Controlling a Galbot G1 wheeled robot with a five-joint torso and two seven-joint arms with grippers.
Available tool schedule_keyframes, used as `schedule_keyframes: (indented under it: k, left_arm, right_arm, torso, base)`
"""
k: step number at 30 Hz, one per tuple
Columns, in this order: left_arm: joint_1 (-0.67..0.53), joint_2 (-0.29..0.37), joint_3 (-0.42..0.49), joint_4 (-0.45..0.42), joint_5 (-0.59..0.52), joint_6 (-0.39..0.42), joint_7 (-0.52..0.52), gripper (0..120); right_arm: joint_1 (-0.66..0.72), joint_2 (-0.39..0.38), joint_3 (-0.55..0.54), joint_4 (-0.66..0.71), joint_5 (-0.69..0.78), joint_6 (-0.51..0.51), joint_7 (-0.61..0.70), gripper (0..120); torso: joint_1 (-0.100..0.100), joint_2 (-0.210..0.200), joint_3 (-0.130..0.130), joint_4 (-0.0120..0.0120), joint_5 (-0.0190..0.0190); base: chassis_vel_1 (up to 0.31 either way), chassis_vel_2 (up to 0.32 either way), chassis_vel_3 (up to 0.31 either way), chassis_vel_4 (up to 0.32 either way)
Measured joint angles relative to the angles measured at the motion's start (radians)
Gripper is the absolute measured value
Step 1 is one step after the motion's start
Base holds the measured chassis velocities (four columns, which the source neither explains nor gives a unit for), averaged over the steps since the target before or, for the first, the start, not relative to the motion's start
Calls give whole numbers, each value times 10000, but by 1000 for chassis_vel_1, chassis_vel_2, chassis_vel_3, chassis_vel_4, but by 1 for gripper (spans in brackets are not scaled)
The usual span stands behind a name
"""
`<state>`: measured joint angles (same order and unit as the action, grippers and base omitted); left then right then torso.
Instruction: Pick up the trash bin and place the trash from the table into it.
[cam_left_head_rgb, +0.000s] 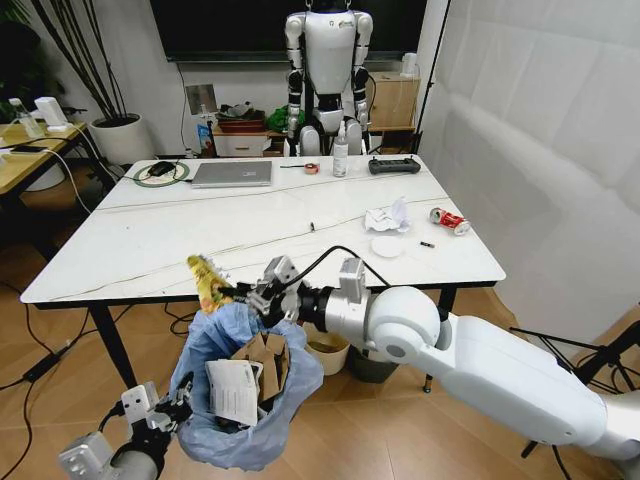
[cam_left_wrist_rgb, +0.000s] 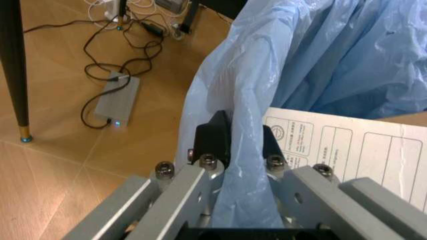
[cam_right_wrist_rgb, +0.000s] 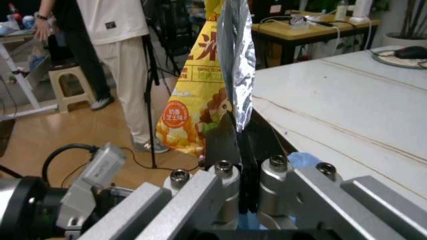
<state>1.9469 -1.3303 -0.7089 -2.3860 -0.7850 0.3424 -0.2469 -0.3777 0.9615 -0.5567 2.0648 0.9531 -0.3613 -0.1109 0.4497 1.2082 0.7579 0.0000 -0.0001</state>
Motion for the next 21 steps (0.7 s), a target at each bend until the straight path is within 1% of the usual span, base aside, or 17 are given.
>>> schedule_keyframes:
  k: [4, 12, 21]
  left_arm:
    - [12, -4, -31, -41, -32, 9, -40, 1]
    - [-18, -33, -16, -70, -71, 32, -108, 1]
    - [-58, -76, -1, -70, -79, 41, -107, 1]
  right_arm:
    - [-383, -52, -212, 109, -381, 307, -179, 0]
    - [-1196, -277, -69, 165, -848, 543, -203, 0]
    - [-1645, -453, -33, 290, -1190, 815, -219, 0]
  torso:
    - [0, 0, 0, 1, 0]
    - [0, 0, 0, -1, 2]
    - [0, 0, 0, -2, 2]
  base:
    - [0, 0, 0, 0]
    - [0, 0, 0, 0]
    - [0, 0, 0, 0]
